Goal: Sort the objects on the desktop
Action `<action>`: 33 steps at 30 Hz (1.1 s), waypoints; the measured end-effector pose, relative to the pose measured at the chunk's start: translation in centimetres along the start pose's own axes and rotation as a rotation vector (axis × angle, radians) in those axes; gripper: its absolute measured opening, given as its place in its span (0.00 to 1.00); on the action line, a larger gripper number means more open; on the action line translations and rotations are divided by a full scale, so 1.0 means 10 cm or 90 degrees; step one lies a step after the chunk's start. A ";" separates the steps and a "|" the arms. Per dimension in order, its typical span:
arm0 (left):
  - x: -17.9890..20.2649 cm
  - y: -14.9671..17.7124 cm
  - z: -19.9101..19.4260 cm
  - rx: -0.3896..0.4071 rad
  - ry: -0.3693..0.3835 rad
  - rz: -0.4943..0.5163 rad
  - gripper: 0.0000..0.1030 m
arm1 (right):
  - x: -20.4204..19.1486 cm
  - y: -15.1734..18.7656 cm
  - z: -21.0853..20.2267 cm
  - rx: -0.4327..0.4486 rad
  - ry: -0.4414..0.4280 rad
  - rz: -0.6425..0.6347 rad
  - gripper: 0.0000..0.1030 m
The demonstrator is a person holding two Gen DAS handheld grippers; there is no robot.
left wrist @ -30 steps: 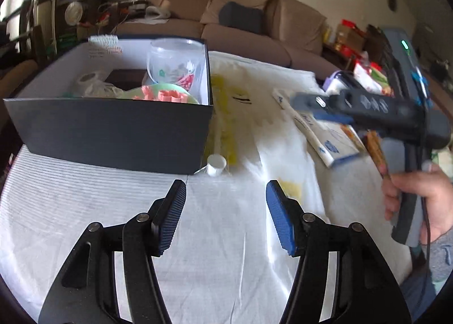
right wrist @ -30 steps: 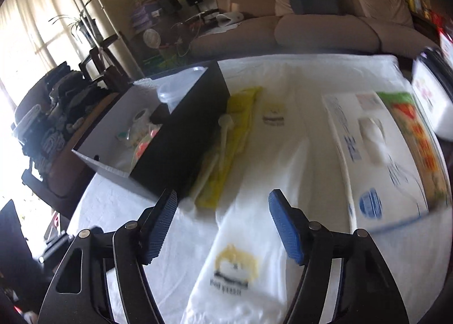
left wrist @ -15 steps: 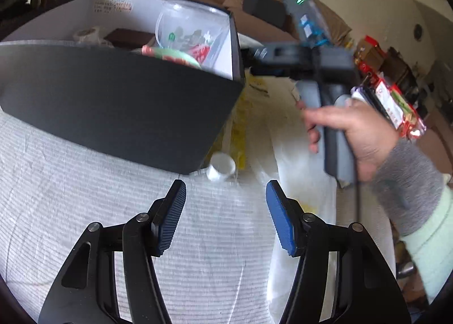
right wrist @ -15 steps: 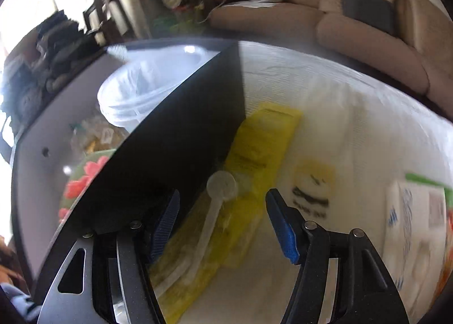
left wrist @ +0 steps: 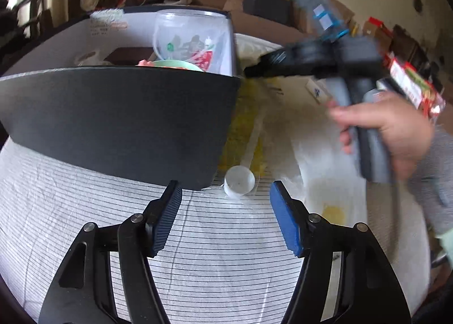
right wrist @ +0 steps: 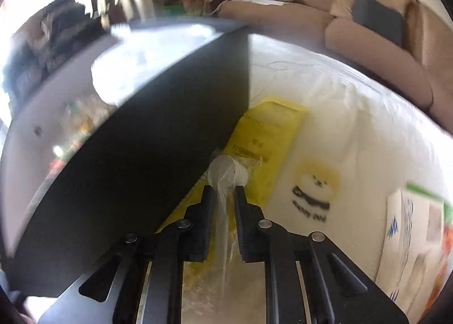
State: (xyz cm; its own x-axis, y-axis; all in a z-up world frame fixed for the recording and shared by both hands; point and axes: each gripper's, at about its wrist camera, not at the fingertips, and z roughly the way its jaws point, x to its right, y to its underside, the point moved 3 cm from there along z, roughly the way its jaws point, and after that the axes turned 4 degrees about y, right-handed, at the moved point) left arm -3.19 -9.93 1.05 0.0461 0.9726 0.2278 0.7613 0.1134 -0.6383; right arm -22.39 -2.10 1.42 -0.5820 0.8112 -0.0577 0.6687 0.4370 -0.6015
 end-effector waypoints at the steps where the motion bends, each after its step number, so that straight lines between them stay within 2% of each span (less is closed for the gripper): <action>1: 0.03 0.01 0.01 -0.003 -0.004 0.009 0.60 | 0.06 0.04 -0.12 0.012 -0.012 0.024 0.13; 5: 0.14 0.01 0.11 -0.007 -0.011 0.033 0.60 | 0.21 0.29 -0.65 0.047 -0.048 0.075 0.13; 9: 0.26 0.04 0.28 -0.026 0.003 0.045 0.61 | 0.30 0.57 -1.11 0.068 -0.087 0.122 0.13; 10: 0.29 0.06 0.30 -0.032 0.014 0.055 0.56 | 0.29 0.63 -1.19 0.067 -0.093 0.128 0.13; 11: 0.34 0.07 0.31 -0.038 0.022 0.062 0.33 | 0.28 0.69 -1.27 0.066 -0.099 0.134 0.13; 12: 0.38 0.07 0.31 -0.043 0.029 0.070 0.20 | 0.29 0.76 -1.34 0.067 -0.098 0.137 0.13; 13: 0.41 0.08 0.30 -0.046 0.034 0.075 0.16 | 0.28 0.80 -1.42 0.071 -0.098 0.142 0.13; 16: 0.49 0.12 0.22 -0.049 0.063 0.079 0.13 | 0.30 0.96 -1.62 0.081 -0.105 0.161 0.13; 17: 0.50 0.13 0.19 -0.048 0.067 0.080 0.03 | 0.29 1.01 -1.67 0.085 -0.107 0.166 0.13; 21: 0.54 0.13 0.00 -0.056 0.100 0.078 0.01 | 0.25 1.15 -1.83 0.096 -0.123 0.182 0.13; 24: 0.53 0.10 -0.13 -0.047 0.080 0.091 0.01 | 0.16 1.20 -1.94 0.101 -0.129 0.178 0.13; 27: 0.41 0.09 -0.18 -0.055 0.072 0.057 0.07 | 0.07 1.24 -2.02 0.106 -0.131 0.166 0.13; 28: 0.36 0.10 -0.15 -0.064 0.064 0.036 0.27 | 0.03 1.25 -2.04 0.106 -0.133 0.165 0.13; 29: 0.33 0.12 -0.11 -0.067 0.055 0.027 0.58 | 0.00 1.27 -2.07 0.106 -0.133 0.163 0.13; 30: 0.33 0.13 -0.07 -0.069 0.041 0.035 0.70 | -0.02 1.29 -2.10 0.106 -0.132 0.160 0.13; 33: 0.40 0.11 0.08 -0.066 0.003 0.074 0.70 | -0.09 1.36 -2.12 0.108 -0.132 0.159 0.13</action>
State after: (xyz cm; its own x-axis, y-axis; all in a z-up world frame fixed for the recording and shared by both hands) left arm -2.71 -5.72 0.71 0.1405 0.9769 0.1611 0.8135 -0.0212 -0.5812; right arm -2.96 11.40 10.17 -0.5034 0.7814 -0.3688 0.7257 0.1506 -0.6713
